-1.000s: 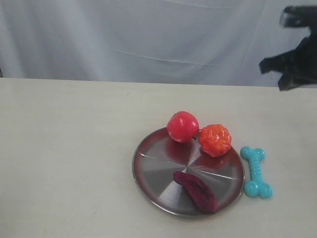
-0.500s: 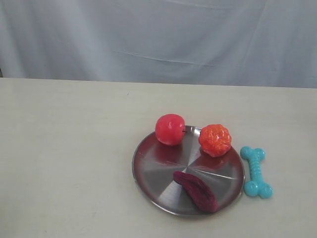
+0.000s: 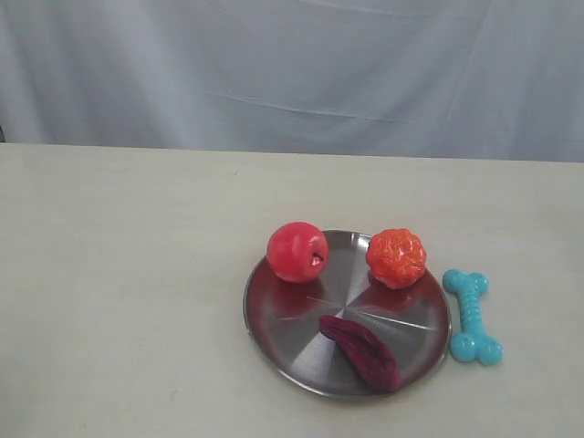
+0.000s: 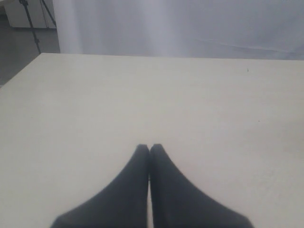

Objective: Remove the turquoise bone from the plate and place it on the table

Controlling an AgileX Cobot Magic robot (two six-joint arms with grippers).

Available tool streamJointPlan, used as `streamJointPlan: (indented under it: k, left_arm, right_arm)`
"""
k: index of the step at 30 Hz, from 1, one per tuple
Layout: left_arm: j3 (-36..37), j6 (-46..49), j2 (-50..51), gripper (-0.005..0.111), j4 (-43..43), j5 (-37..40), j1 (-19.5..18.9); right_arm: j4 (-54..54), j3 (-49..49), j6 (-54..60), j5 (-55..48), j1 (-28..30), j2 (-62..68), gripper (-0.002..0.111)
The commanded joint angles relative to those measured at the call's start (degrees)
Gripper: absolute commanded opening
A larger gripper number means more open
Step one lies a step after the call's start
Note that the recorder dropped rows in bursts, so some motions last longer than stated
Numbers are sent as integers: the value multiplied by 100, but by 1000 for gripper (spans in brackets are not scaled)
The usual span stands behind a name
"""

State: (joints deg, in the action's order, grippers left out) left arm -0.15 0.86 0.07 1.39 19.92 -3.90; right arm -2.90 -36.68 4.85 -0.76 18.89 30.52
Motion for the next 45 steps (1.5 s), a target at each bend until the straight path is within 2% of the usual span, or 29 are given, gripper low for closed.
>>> streamJointPlan:
  k: [1,7,26,45]
  left_arm:
    - [15,-24,-7,0,8,-31,44]
    - [15,-24,-7,0,8,-31,44]
    - [15,-24,-7,0,8,-31,44]
    - [15,-24,-7,0,8,-31,44]
  right_arm:
    - [-72,364,-485,76,1,-223,0]
    - [-72,513,-705,-441,1,-232,0]
    - [-72,513,-705,-441,1,-283,0]
    - [-31,513,-667,-441,1,-1946,0]
